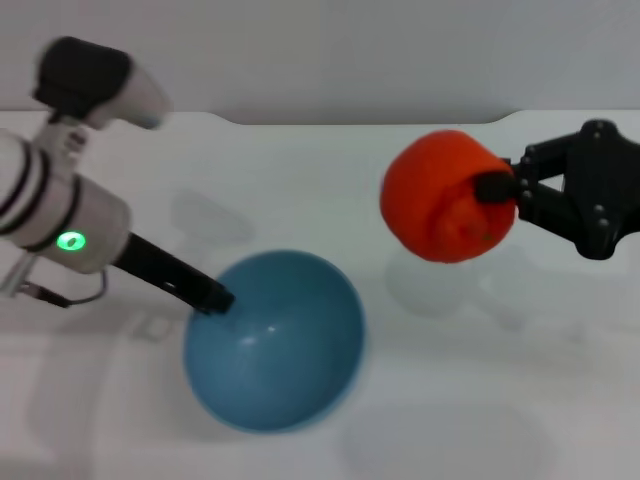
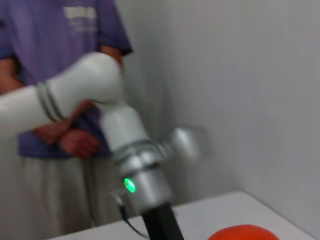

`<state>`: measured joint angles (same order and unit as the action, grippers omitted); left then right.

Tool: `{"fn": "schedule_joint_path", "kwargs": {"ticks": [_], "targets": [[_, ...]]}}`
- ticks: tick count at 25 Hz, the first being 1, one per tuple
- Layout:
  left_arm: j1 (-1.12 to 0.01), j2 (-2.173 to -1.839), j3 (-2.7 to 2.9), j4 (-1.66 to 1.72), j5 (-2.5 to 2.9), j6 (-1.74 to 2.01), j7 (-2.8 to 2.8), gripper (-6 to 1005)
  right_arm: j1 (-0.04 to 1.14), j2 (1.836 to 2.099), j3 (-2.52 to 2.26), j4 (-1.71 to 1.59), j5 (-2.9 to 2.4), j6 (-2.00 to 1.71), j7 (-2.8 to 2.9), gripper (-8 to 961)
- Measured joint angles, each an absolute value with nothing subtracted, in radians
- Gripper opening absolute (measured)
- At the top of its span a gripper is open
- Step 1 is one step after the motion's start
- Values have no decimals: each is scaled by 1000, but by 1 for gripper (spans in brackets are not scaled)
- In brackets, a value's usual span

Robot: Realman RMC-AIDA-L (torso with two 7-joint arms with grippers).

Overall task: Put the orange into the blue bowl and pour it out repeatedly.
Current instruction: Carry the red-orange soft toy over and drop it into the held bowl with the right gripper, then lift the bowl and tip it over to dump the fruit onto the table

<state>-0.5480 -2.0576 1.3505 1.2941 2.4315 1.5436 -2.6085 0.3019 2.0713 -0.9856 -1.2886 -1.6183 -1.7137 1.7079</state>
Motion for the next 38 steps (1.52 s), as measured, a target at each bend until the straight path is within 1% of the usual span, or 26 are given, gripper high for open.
{"fn": "schedule_joint_path", "kwargs": {"ticks": [4,8,14,24,35,38], "targets": [[-623,-2061,1458,1222,2431,1515,-2660,-2,326,2073,-1023,-1330,-1603,-1733,1703,16],[-667,-2067,1549,1213,2427,1487,-2715,-2,360,2073,-1121,-1320,-1649,-1699,1682,16],[-716,-2068,1579,1221,2424,1487,-2775,-2,370,2078,-1263,-1311,-1778,-1613,1678,16],[-734,-2063,1565,1262,2419,1508,-2786,-1,378,2075,-1295,-1326,-1856,-1607,1743,122],[-726,-2059,1561,1311,2472,1476,-2777,-2,345,2079,-1125,-1373,-1837,-1551,1816,510],[-671,-2060,1571,1422,2557,1404,-2775,-2,336,2075,-1036,-1345,-1839,-1512,1906,510]]}}
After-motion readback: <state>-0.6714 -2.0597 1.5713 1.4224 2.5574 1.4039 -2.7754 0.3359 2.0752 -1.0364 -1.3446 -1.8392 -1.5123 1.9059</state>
